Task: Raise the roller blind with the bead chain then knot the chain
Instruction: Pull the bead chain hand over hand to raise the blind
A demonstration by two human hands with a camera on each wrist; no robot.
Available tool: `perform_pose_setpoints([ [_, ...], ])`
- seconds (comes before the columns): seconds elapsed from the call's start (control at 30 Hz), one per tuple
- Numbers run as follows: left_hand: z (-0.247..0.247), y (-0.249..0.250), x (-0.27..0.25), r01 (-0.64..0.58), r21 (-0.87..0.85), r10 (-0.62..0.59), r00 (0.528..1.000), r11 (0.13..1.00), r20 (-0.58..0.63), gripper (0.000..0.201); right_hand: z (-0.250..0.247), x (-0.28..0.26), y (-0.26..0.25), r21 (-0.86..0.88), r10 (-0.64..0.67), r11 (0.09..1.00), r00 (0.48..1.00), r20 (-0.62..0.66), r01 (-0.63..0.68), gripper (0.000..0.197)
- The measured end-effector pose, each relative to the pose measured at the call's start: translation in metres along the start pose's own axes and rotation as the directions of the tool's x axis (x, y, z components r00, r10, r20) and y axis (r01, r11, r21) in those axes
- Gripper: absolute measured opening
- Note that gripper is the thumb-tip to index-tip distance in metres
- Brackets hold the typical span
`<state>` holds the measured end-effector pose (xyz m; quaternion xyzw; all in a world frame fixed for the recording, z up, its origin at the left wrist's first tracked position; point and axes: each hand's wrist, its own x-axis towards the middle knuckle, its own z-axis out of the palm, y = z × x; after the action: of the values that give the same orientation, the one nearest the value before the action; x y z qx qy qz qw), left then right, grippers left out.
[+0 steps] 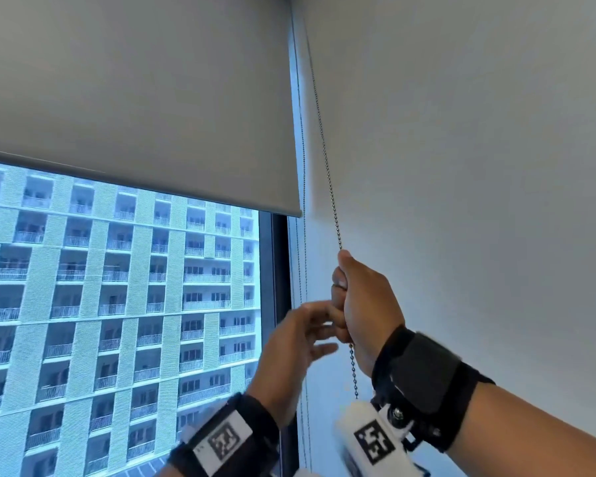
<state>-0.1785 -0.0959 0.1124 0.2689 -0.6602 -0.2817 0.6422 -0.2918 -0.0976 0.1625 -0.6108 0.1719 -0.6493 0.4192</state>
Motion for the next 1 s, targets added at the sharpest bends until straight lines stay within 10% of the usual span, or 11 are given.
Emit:
perform_pose_setpoints([
  [0.13, -0.008, 0.031, 0.018, 0.017, -0.011, -0.016, 0.996, 1.000, 0.085, 0.053, -0.001, -0.016, 0.011, 0.011, 0.008, 1.000, 0.998, 0.061, -0.009, 0.064],
  [0.47, 0.012, 0.043, 0.031, 0.040, -0.207, -0.038, 0.999, 0.978, 0.014, 0.031, 0.004, -0.032, 0.017, 0.101, 0.036, 0.994, 0.992, 0.125, -0.049, 0.045],
  [0.6, 0.010, 0.036, 0.027, 0.001, -0.226, -0.006, 1.000, 0.974, -0.022, 0.026, -0.006, -0.031, 0.025, -0.157, -0.023, 0.985, 0.959, 0.284, 0.070, 0.046],
  [0.73, 0.006, 0.028, 0.022, 0.018, -0.331, -0.060, 0.991, 0.943, -0.119, 0.026, -0.031, -0.018, 0.024, -0.622, 0.173, 0.734, 0.809, 0.561, 0.274, 0.047],
  [0.87, 0.010, 0.021, 0.018, 0.027, -0.279, -0.078, 0.981, 0.960, -0.176, 0.031, -0.039, 0.006, 0.001, -0.799, 0.445, 0.542, 0.718, 0.535, 0.260, 0.031],
  [1.0, 0.018, 0.012, 0.011, 0.023, -0.267, -0.072, 0.982, 0.963, -0.172, 0.031, -0.037, 0.035, -0.027, -0.692, 0.250, 0.698, 0.843, 0.476, 0.184, 0.026],
])
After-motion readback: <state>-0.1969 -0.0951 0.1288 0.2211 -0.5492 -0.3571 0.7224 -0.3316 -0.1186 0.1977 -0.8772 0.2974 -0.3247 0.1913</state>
